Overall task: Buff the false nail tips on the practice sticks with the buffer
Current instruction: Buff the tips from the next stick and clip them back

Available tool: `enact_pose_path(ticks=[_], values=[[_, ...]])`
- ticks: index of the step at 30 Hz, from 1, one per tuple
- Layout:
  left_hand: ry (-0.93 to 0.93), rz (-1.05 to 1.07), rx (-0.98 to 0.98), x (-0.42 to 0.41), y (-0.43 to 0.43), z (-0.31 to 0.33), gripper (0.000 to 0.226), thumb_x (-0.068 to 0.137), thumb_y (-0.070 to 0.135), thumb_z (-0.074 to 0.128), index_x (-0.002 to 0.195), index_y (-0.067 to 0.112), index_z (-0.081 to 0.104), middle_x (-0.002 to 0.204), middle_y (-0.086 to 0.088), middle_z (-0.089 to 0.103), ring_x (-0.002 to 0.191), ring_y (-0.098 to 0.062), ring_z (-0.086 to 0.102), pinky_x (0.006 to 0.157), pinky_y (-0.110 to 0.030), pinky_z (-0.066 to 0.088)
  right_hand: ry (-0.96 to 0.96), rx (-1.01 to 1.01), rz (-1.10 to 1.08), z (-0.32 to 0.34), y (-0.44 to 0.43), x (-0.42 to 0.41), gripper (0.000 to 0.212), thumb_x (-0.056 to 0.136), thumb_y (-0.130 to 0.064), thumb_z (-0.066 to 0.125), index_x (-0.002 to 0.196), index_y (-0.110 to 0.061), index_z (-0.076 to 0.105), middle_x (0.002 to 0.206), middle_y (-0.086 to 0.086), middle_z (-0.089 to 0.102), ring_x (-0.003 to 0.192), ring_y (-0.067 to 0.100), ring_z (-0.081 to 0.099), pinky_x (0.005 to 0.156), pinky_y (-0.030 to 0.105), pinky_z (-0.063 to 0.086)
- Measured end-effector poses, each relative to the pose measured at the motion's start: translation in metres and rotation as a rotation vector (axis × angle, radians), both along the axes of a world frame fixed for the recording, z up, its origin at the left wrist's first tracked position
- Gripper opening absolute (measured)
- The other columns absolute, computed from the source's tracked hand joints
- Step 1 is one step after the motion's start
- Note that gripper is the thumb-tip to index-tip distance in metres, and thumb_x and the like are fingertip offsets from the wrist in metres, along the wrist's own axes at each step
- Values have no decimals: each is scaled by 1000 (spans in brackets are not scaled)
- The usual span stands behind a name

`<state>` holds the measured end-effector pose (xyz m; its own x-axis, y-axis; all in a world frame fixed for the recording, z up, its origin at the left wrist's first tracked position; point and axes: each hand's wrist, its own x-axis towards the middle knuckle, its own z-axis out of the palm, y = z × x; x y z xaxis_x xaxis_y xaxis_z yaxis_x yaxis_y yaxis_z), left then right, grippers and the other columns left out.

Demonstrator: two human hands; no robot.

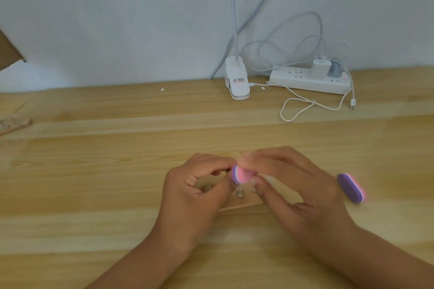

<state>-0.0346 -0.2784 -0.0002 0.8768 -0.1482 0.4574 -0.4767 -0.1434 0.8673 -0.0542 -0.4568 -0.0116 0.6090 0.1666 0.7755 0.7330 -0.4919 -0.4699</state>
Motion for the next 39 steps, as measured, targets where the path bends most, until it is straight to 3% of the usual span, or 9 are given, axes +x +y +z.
enact_pose_path(ticks=[3,7,9,13,17,25,31,35,39], values=[[29,3,-11,-1,0,1,14,73,26,79,86,18,78,80,-1,73,81,-23,66,62,-19,52,10,-28,-10,0,-1,1,25,93,-4,66,117,-10,69,110,2,68,105,6,64,92,18,48],[2,26,31,-1,-1,2,16,75,30,75,87,19,78,80,2,73,82,-25,65,69,-36,53,29,15,-28,1,-1,0,25,91,-2,68,115,-9,71,109,0,68,104,4,64,92,16,47],[-34,29,18,-2,-1,3,21,75,35,71,86,18,77,81,1,73,81,-24,66,71,-32,53,-26,-6,1,0,3,-2,26,92,-4,65,118,-10,68,112,3,68,106,8,65,93,18,49],[-49,36,41,-2,-1,2,9,78,17,75,87,19,77,80,5,73,80,-25,65,72,-35,53,11,-12,-42,1,-5,3,28,88,4,68,115,-6,70,108,3,69,102,7,65,92,16,47],[-63,31,24,-2,-2,2,13,77,29,73,86,22,78,82,7,73,82,-22,66,72,-30,53,-67,-20,1,0,3,0,27,92,0,66,118,-7,67,111,6,68,105,11,66,92,21,50],[-62,17,28,-2,-2,1,15,77,27,72,89,19,77,83,3,73,82,-23,66,73,-31,53,-84,-39,-29,-2,2,-1,27,92,-2,65,119,-7,66,109,5,68,102,10,65,91,20,50],[-89,36,58,-1,-2,2,11,78,11,74,82,21,75,80,13,71,78,-20,64,73,-28,51,196,110,-151,-1,-15,8,29,88,1,73,114,-13,72,102,-3,69,92,9,67,85,16,49],[-104,50,79,1,-1,1,9,78,17,75,86,22,75,81,14,71,79,-16,65,72,-31,52,119,78,-53,-3,1,-4,26,94,-12,67,119,-11,68,107,-4,68,97,6,66,86,11,45],[-98,61,91,0,0,2,11,76,20,76,87,24,76,79,14,71,78,-18,64,71,-27,50,65,25,-77,-4,2,-4,27,91,-4,68,118,-5,69,106,3,68,100,7,64,89,17,48]])
